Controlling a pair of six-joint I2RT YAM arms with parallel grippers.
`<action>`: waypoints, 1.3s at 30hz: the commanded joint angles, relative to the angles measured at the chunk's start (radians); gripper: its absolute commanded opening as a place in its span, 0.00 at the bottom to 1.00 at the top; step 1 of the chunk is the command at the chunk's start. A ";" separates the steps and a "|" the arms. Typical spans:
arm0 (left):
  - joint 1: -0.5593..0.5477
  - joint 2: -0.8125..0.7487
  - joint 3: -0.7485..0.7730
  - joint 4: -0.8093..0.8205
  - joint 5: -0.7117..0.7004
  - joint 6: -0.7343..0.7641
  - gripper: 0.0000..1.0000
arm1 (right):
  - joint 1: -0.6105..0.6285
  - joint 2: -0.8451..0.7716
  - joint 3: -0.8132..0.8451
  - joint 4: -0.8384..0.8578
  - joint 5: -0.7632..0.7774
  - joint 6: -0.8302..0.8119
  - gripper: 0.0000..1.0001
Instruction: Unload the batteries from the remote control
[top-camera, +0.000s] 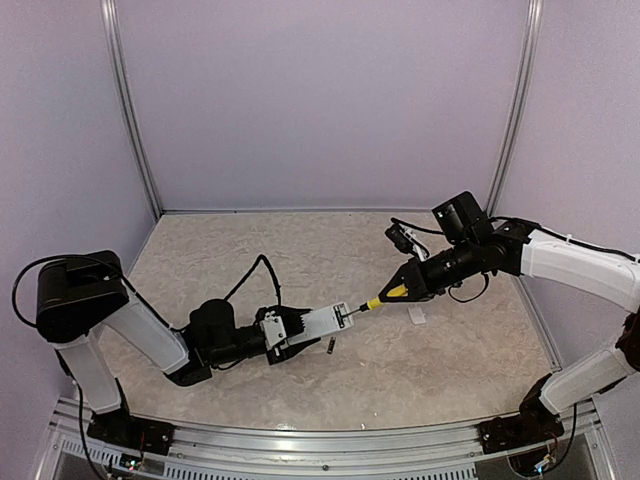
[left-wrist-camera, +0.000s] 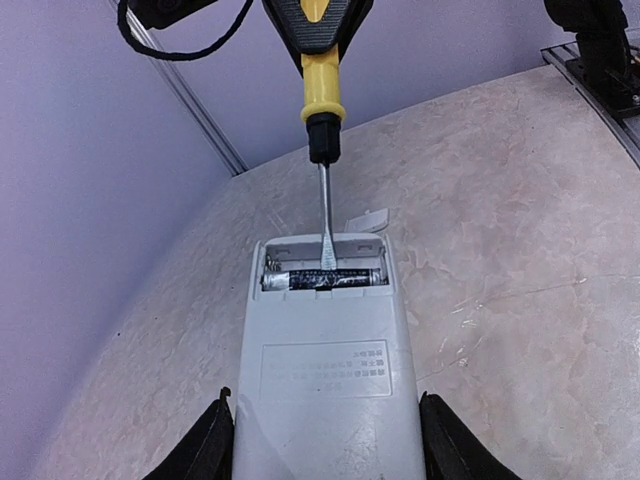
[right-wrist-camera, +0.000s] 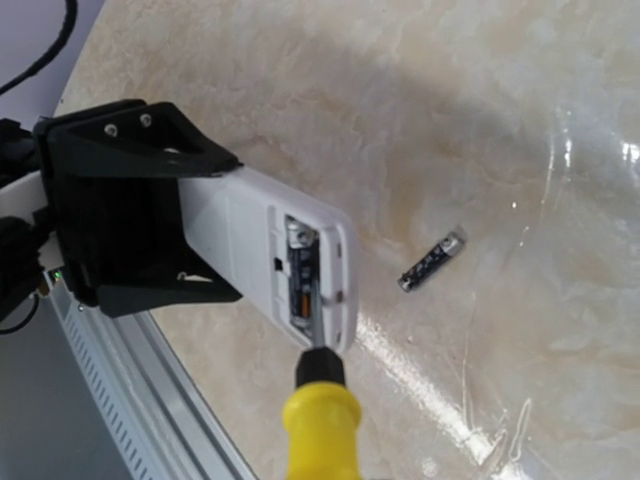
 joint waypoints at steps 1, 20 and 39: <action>0.002 -0.022 0.015 0.039 0.004 -0.007 0.00 | 0.034 0.029 0.018 -0.002 0.062 0.008 0.00; -0.001 -0.024 0.015 0.051 -0.008 0.000 0.00 | 0.057 0.077 -0.066 0.116 0.067 -0.007 0.00; -0.056 0.028 0.065 -0.080 -0.316 0.205 0.00 | 0.057 0.166 -0.013 0.172 0.038 -0.024 0.00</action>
